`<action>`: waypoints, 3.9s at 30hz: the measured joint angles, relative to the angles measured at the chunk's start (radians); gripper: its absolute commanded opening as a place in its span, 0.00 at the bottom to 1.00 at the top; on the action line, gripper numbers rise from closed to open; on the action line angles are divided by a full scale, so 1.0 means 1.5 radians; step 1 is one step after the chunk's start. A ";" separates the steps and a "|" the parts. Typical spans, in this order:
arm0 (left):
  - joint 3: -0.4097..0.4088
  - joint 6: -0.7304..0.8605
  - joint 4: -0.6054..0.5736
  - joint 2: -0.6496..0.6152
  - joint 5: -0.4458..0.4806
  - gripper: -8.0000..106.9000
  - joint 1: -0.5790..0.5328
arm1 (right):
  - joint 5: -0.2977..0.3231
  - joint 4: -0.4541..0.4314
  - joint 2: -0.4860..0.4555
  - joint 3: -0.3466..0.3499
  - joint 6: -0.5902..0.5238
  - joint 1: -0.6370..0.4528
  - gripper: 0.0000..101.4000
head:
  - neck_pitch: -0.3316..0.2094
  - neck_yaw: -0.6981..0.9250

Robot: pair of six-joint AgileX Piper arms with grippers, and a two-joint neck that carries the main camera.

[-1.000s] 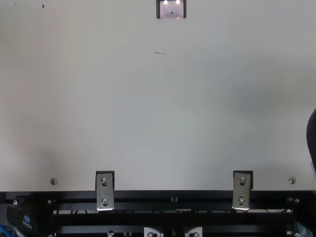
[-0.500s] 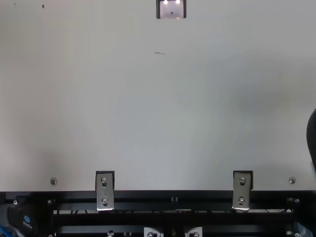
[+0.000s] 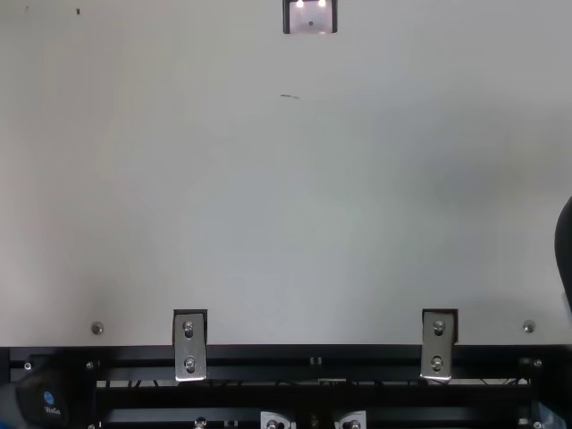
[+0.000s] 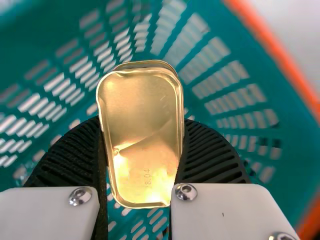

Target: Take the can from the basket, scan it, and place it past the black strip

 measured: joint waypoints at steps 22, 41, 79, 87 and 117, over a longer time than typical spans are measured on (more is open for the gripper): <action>0.067 0.255 -0.143 -0.323 0.152 0.16 -0.070 | 0.000 0.000 0.000 0.000 0.000 0.000 1.00 | -0.003 0.000; 0.048 0.382 -0.270 -0.427 0.415 0.16 -0.043 | 0.000 0.000 0.000 0.000 0.000 0.000 1.00 | 0.000 0.000; 0.169 0.096 -0.479 -0.362 0.530 0.16 -0.102 | 0.000 0.000 0.000 0.000 0.000 0.000 1.00 | 0.000 0.000; 0.237 0.122 -0.576 -0.336 0.530 0.16 -0.102 | 0.000 0.000 0.000 0.000 0.000 0.000 1.00 | 0.000 0.000; 0.229 0.106 -0.543 -0.384 0.446 0.16 -0.162 | 0.000 0.000 0.000 0.000 0.000 0.000 1.00 | 0.000 0.000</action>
